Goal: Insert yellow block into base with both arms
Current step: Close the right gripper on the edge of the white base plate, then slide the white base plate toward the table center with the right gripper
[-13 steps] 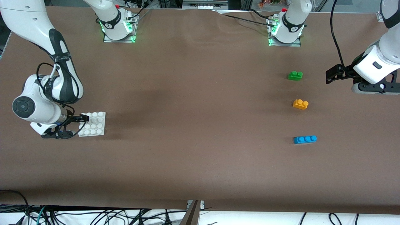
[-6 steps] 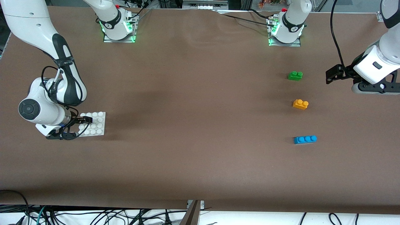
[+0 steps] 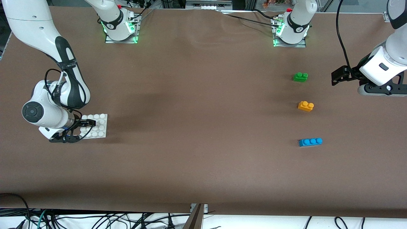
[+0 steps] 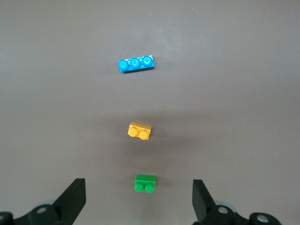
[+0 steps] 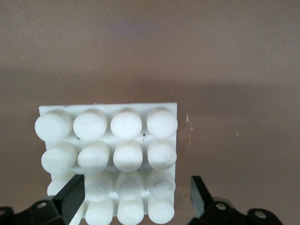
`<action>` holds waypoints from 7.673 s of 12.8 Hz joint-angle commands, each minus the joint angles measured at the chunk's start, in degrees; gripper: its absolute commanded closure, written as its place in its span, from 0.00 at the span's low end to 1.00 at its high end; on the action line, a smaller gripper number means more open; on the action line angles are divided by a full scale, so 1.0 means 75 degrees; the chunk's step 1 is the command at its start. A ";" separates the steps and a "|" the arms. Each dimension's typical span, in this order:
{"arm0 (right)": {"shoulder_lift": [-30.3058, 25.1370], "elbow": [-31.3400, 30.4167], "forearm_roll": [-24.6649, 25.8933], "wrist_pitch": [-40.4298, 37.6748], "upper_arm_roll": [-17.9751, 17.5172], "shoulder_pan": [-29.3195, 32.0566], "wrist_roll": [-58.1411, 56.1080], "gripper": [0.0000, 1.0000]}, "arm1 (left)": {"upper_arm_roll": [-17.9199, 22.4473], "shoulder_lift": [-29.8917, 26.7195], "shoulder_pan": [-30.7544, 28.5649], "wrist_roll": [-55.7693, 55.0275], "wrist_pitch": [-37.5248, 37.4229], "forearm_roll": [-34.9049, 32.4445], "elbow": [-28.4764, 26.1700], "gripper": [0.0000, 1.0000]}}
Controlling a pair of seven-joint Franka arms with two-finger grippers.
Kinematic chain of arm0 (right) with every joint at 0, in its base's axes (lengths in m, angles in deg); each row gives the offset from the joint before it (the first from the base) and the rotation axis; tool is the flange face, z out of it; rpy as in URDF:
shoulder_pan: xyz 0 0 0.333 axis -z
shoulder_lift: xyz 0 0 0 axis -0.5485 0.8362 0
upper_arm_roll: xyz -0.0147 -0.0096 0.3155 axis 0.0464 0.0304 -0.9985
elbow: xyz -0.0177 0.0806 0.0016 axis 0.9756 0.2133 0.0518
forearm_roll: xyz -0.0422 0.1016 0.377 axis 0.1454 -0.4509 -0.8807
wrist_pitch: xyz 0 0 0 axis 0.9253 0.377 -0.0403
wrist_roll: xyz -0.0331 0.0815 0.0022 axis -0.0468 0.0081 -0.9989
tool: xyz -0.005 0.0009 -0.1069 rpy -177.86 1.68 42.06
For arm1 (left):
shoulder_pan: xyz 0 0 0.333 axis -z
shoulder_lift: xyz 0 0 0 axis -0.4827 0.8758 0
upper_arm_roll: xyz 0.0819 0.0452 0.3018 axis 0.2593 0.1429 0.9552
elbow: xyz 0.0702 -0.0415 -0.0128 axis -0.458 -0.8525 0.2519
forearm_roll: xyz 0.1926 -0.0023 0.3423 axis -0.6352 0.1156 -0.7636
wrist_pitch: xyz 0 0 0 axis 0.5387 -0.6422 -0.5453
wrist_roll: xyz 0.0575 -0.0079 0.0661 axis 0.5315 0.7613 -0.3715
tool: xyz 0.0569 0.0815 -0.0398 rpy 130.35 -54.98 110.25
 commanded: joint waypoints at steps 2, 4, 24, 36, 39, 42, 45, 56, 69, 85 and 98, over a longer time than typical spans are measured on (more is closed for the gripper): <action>0.0078 0.0011 -0.0193 0.0103 -0.0064 -0.0005 0.0033 0.00 | -0.0003 0.0099 -0.0013 0.0072 -0.0136 -0.0070 0.0231 0.00; 0.0148 0.0011 -0.0194 0.0208 -0.0064 -0.0005 0.0033 0.00 | -0.0003 0.0099 -0.0013 0.0072 -0.0136 -0.0070 0.0243 0.00; 0.0289 -0.0013 -0.0194 0.0174 -0.0075 -0.0040 -0.0084 0.00 | -0.0003 0.0099 -0.0025 0.0083 -0.0136 -0.0070 0.0231 0.00; 0.0359 -0.0013 -0.0229 0.0068 -0.0134 0.0006 -0.0096 0.00 | -0.0003 0.0099 -0.0025 0.0095 -0.0136 -0.0070 0.0231 0.00; 0.0383 -0.0013 -0.0264 0.0091 -0.0157 -0.0005 -0.0096 0.00 | -0.0003 0.0099 -0.0025 0.0095 -0.0136 -0.0070 0.0231 0.00; 0.0395 -0.0001 -0.0569 0.0080 -0.0356 -0.0029 -0.0096 0.00 | -0.0003 0.0099 -0.0025 0.0095 -0.0136 -0.0070 0.0231 0.00; 0.0395 -0.0001 -0.0604 0.0091 -0.0636 -0.0040 -0.0003 0.00 | -0.0003 0.0099 -0.0025 0.0118 -0.0136 -0.0070 0.0243 0.00; 0.0641 0.0093 -0.1200 0.0572 -0.1024 -0.1492 0.0807 0.00 | -0.0015 0.0134 0.0010 0.0071 -0.0125 -0.0081 0.0301 0.00; 0.0945 0.0806 -0.1881 0.0560 -0.1024 -0.3636 0.3323 0.00 | -0.0062 0.0205 -0.0001 0.0048 -0.0136 -0.0081 0.0571 0.00; 0.1543 0.2178 -0.1788 0.0514 -0.0966 -0.5361 0.5143 0.00 | -0.0073 0.0275 0.0045 0.0060 -0.0136 -0.0081 0.0583 0.00; 0.1390 0.2460 -0.1401 -0.0764 -0.0075 -0.5114 0.4369 0.00 | -0.0249 0.0450 0.0139 -0.0257 -0.0523 -0.0129 0.0583 0.00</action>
